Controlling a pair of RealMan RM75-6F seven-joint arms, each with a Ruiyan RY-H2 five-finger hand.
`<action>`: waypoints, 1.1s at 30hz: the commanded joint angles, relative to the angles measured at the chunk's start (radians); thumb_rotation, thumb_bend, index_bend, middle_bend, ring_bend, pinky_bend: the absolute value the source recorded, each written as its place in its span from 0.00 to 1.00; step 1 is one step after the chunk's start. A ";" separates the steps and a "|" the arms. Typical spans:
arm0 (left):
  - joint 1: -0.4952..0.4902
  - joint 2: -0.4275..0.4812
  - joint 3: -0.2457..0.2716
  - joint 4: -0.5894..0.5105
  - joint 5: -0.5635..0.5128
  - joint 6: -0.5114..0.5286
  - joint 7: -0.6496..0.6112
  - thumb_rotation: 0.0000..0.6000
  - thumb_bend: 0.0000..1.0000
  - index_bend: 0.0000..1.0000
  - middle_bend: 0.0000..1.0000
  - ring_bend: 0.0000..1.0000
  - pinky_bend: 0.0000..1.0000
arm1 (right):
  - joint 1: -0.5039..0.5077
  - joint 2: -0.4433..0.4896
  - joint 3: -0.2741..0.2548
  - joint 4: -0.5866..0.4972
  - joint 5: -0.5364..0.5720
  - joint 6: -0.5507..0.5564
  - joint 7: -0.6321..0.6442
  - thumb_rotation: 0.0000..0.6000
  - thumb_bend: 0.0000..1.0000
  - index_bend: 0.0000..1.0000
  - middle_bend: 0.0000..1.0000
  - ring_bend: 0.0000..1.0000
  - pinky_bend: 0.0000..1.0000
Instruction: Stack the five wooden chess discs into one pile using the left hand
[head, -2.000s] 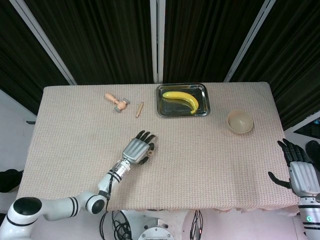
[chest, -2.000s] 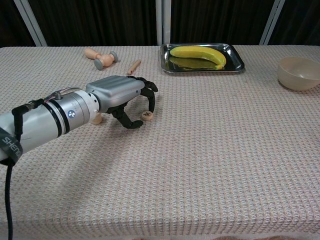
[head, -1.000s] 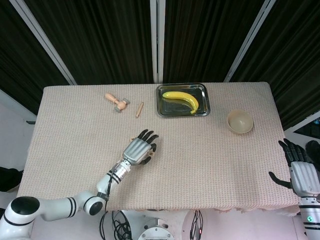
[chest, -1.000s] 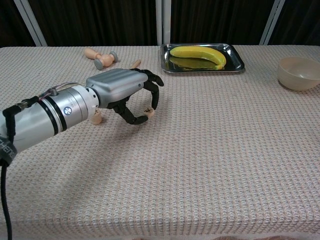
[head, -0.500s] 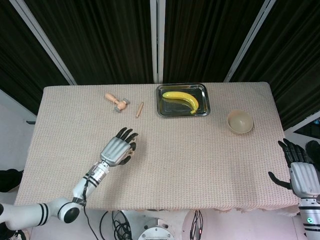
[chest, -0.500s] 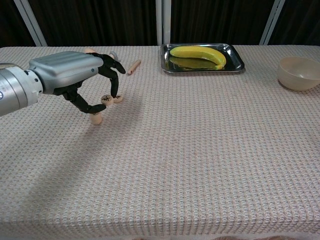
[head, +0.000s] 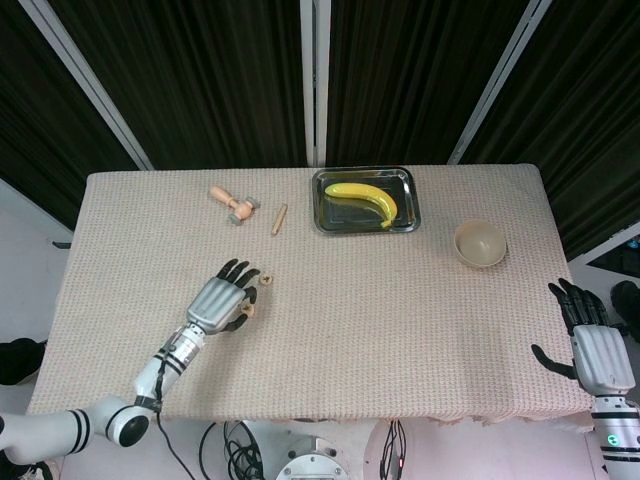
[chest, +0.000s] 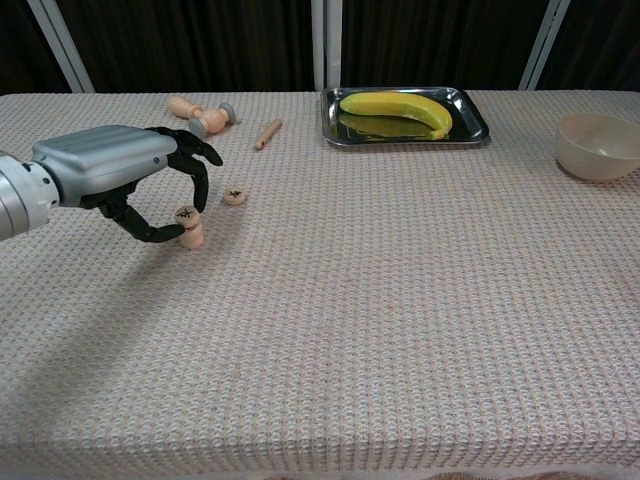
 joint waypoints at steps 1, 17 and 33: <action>0.005 -0.003 0.003 0.011 0.011 0.003 -0.011 1.00 0.34 0.47 0.11 0.00 0.00 | 0.001 -0.001 0.002 0.002 0.006 -0.004 -0.001 1.00 0.17 0.00 0.00 0.00 0.00; 0.009 -0.018 -0.004 0.024 0.029 0.001 -0.023 1.00 0.34 0.46 0.11 0.00 0.00 | 0.002 0.000 0.001 0.000 0.006 -0.006 0.000 1.00 0.17 0.00 0.00 0.00 0.00; 0.015 -0.013 -0.007 0.027 0.022 -0.008 -0.022 1.00 0.34 0.43 0.11 0.00 0.00 | 0.000 0.001 0.000 -0.002 0.002 -0.001 -0.001 1.00 0.17 0.00 0.00 0.00 0.00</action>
